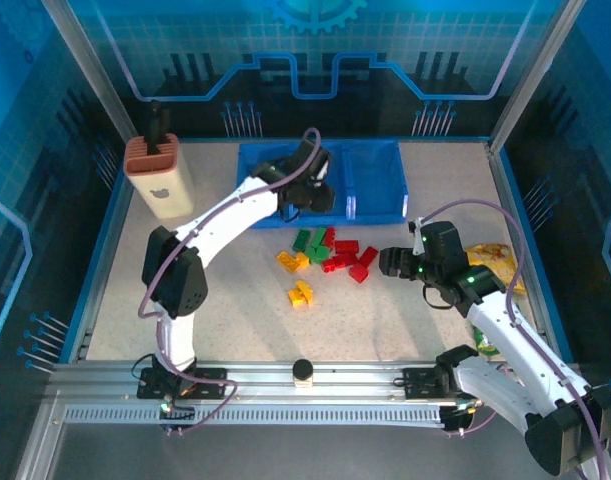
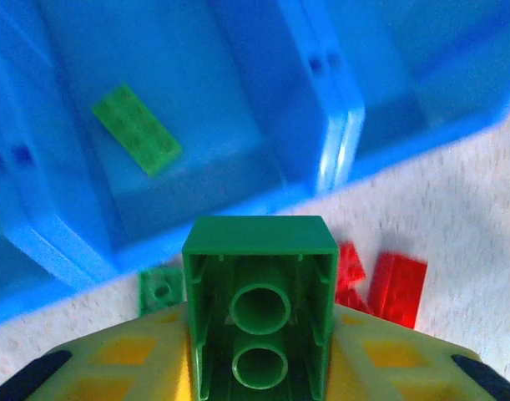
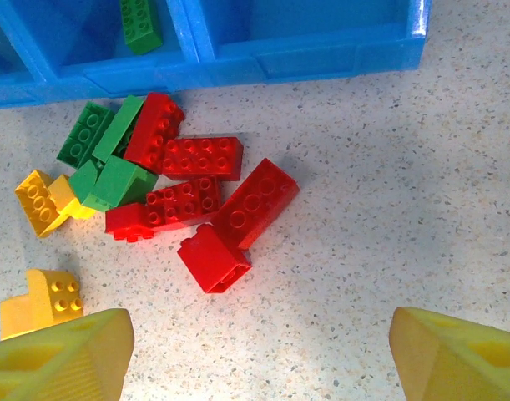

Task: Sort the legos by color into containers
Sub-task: Place the lego in the container, then pick up the lego from the center of the table.

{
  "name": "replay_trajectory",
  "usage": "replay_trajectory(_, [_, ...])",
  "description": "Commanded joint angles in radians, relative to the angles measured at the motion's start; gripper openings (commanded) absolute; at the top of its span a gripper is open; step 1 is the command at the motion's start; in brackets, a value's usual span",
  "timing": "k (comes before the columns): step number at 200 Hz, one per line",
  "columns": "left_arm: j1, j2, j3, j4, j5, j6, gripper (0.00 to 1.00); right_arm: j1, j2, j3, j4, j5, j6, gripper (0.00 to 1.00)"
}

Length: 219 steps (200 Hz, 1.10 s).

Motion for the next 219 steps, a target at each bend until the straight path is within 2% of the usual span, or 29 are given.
replay_trajectory(1, [0.016,0.119,0.122,-0.081,0.016,0.010,0.40,-0.015,-0.009,-0.015,-0.016,-0.033,0.012,0.81])
replay_trajectory(58, [0.062,0.337,0.402,-0.180,0.008,0.020,0.43,-0.013,0.008,-0.035,-0.019,-0.088,0.007,0.81])
replay_trajectory(86, [0.062,0.359,0.434,-0.186,0.014,0.025,0.44,-0.011,-0.003,-0.052,-0.013,-0.094,0.016,0.81])
replay_trajectory(107, [0.061,0.323,0.411,-0.178,0.033,0.017,0.50,-0.009,-0.001,-0.054,-0.011,-0.098,0.013,0.81])
replay_trajectory(134, [0.056,0.197,0.275,-0.100,0.065,0.003,0.58,0.000,0.032,-0.049,0.000,-0.102,0.006,0.81])
replay_trajectory(188, [0.042,-0.202,-0.223,0.140,0.087,-0.045,0.63,0.068,0.153,-0.025,0.029,-0.093,-0.013,0.81])
replay_trajectory(219, [0.036,-0.375,-0.477,0.204,0.088,-0.088,0.63,0.121,0.261,-0.008,0.067,-0.079,-0.016,0.80])
